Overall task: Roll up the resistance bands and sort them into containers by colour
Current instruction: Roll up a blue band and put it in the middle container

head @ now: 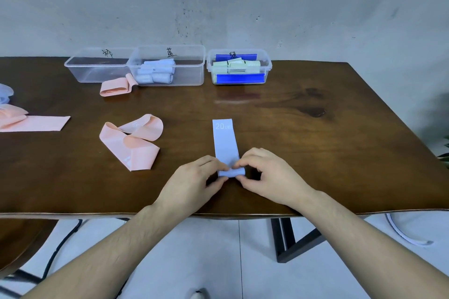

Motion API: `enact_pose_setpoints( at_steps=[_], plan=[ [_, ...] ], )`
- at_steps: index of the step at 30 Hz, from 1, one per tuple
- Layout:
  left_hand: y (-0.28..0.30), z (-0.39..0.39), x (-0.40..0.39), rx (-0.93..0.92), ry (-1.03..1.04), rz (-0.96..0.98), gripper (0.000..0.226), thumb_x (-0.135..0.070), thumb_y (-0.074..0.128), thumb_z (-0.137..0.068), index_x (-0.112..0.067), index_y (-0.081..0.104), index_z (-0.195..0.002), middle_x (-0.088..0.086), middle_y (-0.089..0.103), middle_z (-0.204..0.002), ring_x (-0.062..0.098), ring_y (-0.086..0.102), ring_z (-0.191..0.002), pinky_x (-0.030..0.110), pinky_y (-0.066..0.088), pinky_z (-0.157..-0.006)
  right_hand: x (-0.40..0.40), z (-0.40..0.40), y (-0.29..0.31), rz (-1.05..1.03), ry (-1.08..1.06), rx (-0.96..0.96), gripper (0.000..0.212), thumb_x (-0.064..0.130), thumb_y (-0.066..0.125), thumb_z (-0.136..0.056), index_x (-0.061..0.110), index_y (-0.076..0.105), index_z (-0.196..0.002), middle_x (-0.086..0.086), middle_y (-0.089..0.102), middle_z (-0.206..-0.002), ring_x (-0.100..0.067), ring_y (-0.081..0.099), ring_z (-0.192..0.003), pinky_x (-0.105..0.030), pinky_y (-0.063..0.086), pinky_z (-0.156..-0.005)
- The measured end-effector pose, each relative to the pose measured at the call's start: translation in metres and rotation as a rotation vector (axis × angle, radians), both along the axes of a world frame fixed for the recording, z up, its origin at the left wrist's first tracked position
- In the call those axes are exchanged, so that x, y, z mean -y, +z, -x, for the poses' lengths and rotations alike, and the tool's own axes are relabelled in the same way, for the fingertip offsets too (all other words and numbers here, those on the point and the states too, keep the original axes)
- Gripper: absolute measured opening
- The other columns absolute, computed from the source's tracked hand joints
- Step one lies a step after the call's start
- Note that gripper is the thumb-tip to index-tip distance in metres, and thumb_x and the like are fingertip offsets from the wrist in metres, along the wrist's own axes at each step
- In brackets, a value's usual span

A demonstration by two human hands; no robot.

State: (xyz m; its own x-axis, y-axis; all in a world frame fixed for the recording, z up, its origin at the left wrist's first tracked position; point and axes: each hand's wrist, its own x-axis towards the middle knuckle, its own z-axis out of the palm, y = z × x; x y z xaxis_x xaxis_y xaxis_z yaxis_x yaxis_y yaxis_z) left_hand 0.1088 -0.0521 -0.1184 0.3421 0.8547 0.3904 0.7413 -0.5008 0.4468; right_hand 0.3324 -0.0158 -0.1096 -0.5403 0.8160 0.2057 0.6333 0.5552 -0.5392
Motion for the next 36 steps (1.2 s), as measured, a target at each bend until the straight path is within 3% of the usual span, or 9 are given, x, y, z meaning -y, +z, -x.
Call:
enact_pose_setpoints(
  at_steps=[3, 8, 13, 17, 22, 26, 32, 36],
  plan=[
    [-0.001, 0.000, 0.003, 0.000, -0.006, 0.005, 0.019, -0.019, 0.076, -0.086, -0.019, 0.072, -0.104, -0.013, 0.064, -0.097, -0.019, 0.044, -0.074, -0.003, 0.032, -0.066, 0.005, 0.000, -0.003, -0.008, -0.018, -0.010, 0.024, 0.030, 0.071, -0.089, 0.032, 0.072, -0.113, 0.024, 0.059, -0.101, -0.006, 0.050, -0.098, -0.010, 0.039, -0.082],
    [-0.002, 0.000, 0.002, 0.004, 0.037, 0.021, 0.018, -0.026, 0.071, -0.090, -0.021, 0.072, -0.107, -0.016, 0.058, -0.103, 0.004, 0.048, -0.065, 0.009, 0.039, -0.060, 0.006, 0.001, -0.006, -0.061, -0.050, -0.007, 0.028, 0.032, 0.071, -0.088, 0.030, 0.072, -0.116, 0.021, 0.058, -0.105, -0.007, 0.047, -0.098, -0.020, 0.044, -0.088],
    [-0.002, -0.001, 0.002, 0.015, 0.044, 0.030, 0.019, -0.023, 0.070, -0.090, -0.017, 0.072, -0.108, -0.013, 0.061, -0.100, -0.014, 0.048, -0.073, -0.001, 0.033, -0.066, 0.006, 0.001, -0.002, -0.050, -0.007, 0.003, 0.028, 0.027, 0.072, -0.088, 0.033, 0.069, -0.115, 0.022, 0.058, -0.107, -0.006, 0.050, -0.099, -0.015, 0.041, -0.087],
    [0.000, -0.003, 0.002, 0.012, 0.049, 0.044, 0.023, -0.024, 0.069, -0.091, -0.020, 0.068, -0.114, -0.017, 0.056, -0.100, -0.012, 0.048, -0.072, 0.000, 0.033, -0.064, 0.000, 0.002, -0.003, -0.018, -0.016, -0.013, 0.024, 0.027, 0.072, -0.088, 0.033, 0.071, -0.112, 0.021, 0.060, -0.103, -0.006, 0.051, -0.097, -0.012, 0.038, -0.082],
    [-0.001, -0.003, 0.001, -0.020, 0.029, 0.047, 0.023, -0.016, 0.072, -0.088, -0.017, 0.068, -0.111, -0.009, 0.060, -0.106, -0.020, 0.044, -0.076, -0.003, 0.032, -0.065, -0.006, 0.002, -0.003, 0.002, -0.017, -0.022, 0.023, 0.028, 0.071, -0.089, 0.030, 0.072, -0.112, 0.018, 0.061, -0.099, -0.005, 0.049, -0.094, -0.012, 0.036, -0.077],
    [-0.002, -0.003, -0.001, -0.020, 0.041, 0.044, 0.022, -0.014, 0.071, -0.089, -0.016, 0.069, -0.111, -0.008, 0.062, -0.104, -0.008, 0.042, -0.079, -0.004, 0.031, -0.065, -0.008, 0.002, -0.007, -0.023, -0.023, -0.041, 0.026, 0.029, 0.071, -0.088, 0.030, 0.072, -0.114, 0.020, 0.059, -0.105, -0.006, 0.050, -0.098, -0.020, 0.043, -0.085],
    [-0.005, -0.002, -0.005, -0.034, 0.073, 0.024, 0.023, -0.020, 0.067, -0.092, -0.020, 0.069, -0.115, -0.010, 0.061, -0.104, 0.008, 0.058, -0.074, 0.012, 0.041, -0.064, -0.007, 0.002, -0.005, -0.060, 0.003, -0.041, 0.025, 0.026, 0.073, -0.088, 0.033, 0.070, -0.112, 0.024, 0.056, -0.107, -0.004, 0.050, -0.100, -0.018, 0.042, -0.086],
    [-0.004, -0.004, -0.005, -0.025, 0.082, 0.019, 0.023, -0.022, 0.066, -0.093, -0.019, 0.069, -0.115, -0.011, 0.059, -0.107, 0.007, 0.053, -0.067, 0.020, 0.048, -0.061, -0.012, 0.004, -0.005, -0.051, -0.005, -0.012, 0.023, 0.028, 0.071, -0.090, 0.033, 0.070, -0.112, 0.023, 0.058, -0.105, 0.000, 0.047, -0.097, -0.016, 0.039, -0.082]
  ],
)
